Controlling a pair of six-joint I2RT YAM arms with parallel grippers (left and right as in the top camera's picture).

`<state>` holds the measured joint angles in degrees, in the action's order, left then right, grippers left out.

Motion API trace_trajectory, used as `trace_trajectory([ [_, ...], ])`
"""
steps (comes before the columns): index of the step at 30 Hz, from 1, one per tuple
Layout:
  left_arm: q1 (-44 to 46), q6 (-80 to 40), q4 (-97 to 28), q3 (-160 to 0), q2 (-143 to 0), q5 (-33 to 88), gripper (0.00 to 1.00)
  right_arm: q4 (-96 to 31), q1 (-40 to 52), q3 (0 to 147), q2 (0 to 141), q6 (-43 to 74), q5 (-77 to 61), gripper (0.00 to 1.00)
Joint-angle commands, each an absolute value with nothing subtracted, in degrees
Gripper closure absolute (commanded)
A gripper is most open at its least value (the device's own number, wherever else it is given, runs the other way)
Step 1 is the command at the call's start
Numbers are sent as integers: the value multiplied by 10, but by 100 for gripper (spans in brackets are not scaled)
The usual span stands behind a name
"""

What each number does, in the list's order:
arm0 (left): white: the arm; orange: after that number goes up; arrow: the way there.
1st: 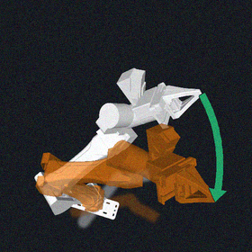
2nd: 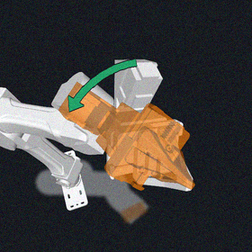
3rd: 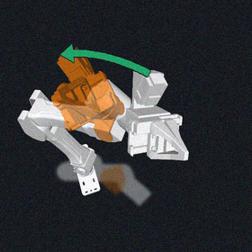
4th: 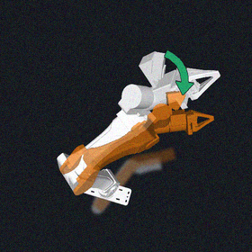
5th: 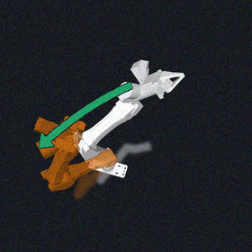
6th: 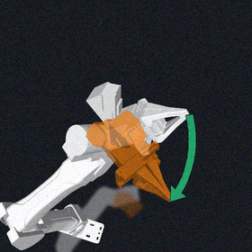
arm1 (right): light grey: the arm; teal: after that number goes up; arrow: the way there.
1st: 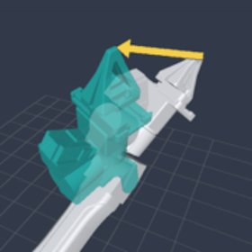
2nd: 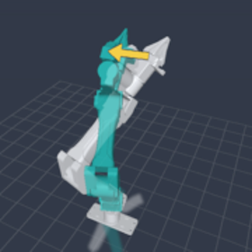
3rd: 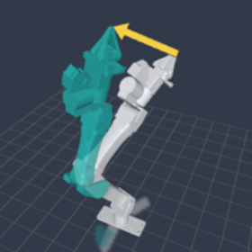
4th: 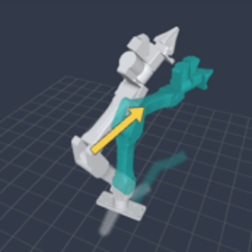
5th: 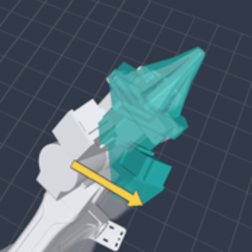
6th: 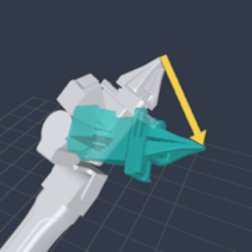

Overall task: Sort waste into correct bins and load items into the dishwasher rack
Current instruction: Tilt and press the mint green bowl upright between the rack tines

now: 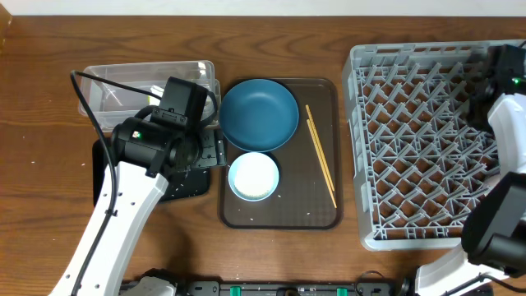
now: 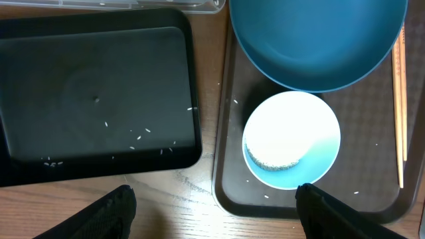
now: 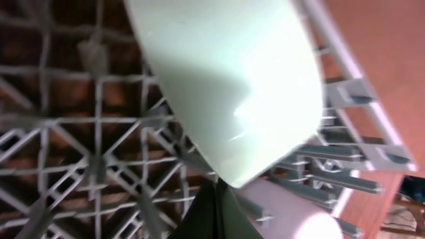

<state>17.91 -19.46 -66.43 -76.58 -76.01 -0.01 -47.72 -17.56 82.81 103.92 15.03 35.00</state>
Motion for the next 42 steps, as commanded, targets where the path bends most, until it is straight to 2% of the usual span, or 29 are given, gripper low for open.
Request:
trace_trajectory([
  [1, 179, -192, -666, -767, -760, -5, 20, -475, -176, 832, 1006, 172, 386, 99],
  [5, 179, -192, -666, -767, -760, -5, 20, -489, -175, 831, 1003, 172, 369, 99],
  [10, 179, -192, -666, -767, -760, -5, 20, -503, -176, 831, 1001, 154, 245, 99],
  [16, 179, -192, -666, -767, -760, -5, 20, -502, -175, 831, 980, 153, 187, 99],
  [22, 179, -192, -666, -767, -760, -5, 20, -456, -175, 831, 979, 58, 60, 99],
  [31, 179, -192, -666, -767, -760, -5, 20, -457, -176, 831, 1034, 37, 94, 98],
  [42, 179, -191, -666, -767, -760, -5, 20, -451, -191, 832, 1052, 97, 349, 99],
])
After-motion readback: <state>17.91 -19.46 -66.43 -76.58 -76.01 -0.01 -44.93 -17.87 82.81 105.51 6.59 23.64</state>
